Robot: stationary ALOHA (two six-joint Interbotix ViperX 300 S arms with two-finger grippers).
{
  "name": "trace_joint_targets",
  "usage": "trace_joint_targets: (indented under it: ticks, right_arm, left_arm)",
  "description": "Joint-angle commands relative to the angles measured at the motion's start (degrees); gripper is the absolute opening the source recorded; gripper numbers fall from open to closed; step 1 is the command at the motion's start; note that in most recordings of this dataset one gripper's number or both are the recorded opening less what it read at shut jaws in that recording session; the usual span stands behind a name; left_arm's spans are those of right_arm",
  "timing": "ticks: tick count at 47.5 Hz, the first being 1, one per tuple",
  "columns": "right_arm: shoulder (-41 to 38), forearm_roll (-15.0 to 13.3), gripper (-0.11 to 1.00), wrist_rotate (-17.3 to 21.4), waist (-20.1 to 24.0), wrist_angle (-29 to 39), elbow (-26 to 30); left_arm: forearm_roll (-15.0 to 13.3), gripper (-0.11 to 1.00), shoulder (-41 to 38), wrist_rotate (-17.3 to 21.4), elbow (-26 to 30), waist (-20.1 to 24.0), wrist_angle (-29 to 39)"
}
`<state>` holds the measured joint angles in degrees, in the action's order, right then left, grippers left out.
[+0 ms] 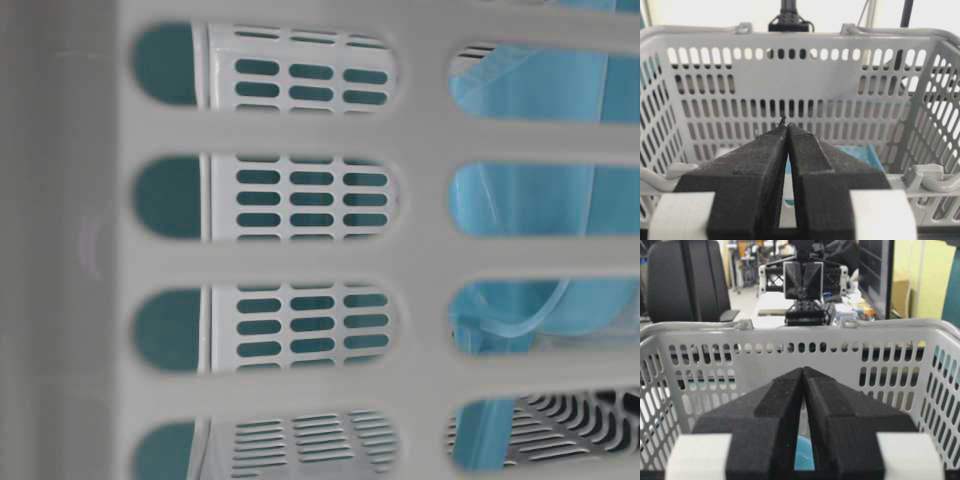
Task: Pick up the dustpan from the shopping basket with the left arm.
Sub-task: 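Move the left gripper over the blue dustpan handle in the basket, then lower the left gripper and close it on the dustpan handle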
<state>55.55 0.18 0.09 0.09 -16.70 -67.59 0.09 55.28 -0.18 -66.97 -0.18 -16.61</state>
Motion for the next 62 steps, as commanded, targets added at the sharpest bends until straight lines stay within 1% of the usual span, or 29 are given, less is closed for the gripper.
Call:
trace_joint_targets:
  ticks: [1,2,4,5,10,12,19,23,34,47,51,56,62]
  right_arm:
    - [-0.44,0.09,0.0,0.44,0.26,-0.44,0.97]
    - [-0.26,0.18,0.0,0.44,0.35,-0.44,0.97]
    - [0.09,0.35,0.01,0.44,0.53,-0.35,0.97]
    - [0.26,0.35,0.0,0.53,0.62,-0.18,0.97]
    - [1.05,0.35,0.0,1.23,1.05,0.53,1.05]
    - [1.49,0.44,0.0,1.67,1.23,1.14,1.05]
    - [2.55,0.35,0.0,2.37,1.32,4.48,1.05]
    - [2.99,0.35,0.0,2.37,1.23,6.59,1.14]
    - [4.57,0.44,0.0,2.37,1.32,10.2,1.49]
    - [6.42,0.35,0.0,2.37,1.67,10.63,1.05]
    - [6.86,0.35,0.0,2.37,1.93,10.63,1.05]
    - [7.21,0.44,0.0,2.37,2.02,10.63,0.88]
    - [7.21,0.35,0.0,2.37,2.02,10.63,0.79]
  left_arm:
    - [2.46,0.06,-0.7,-0.79,3.43,-0.35,2.29]
    - [2.37,0.06,-0.88,-0.97,4.04,-0.35,3.43]
    - [2.46,0.01,-1.14,-1.41,5.89,-0.35,6.24]
    - [2.46,0.0,-1.32,-1.49,6.68,-0.35,7.47]
    - [2.46,0.0,-2.55,-2.29,11.25,-0.35,14.06]
    - [2.37,0.0,-3.43,-2.46,13.89,-0.35,17.58]
    - [2.46,0.0,-8.26,-2.46,21.88,-1.41,27.95]
    - [2.46,0.0,-11.95,-2.29,26.37,-2.2,33.49]
    - [2.37,0.0,-25.4,-2.11,42.01,-4.75,51.5]
    - [2.46,0.0,-40.69,-2.2,54.93,-5.63,67.85]
    - [2.46,0.0,-44.21,-1.93,57.74,-5.63,72.51]
    - [2.46,0.0,-47.81,-1.67,60.03,-5.89,76.2]
    - [2.46,0.01,-50.1,-1.93,60.64,-6.24,76.99]
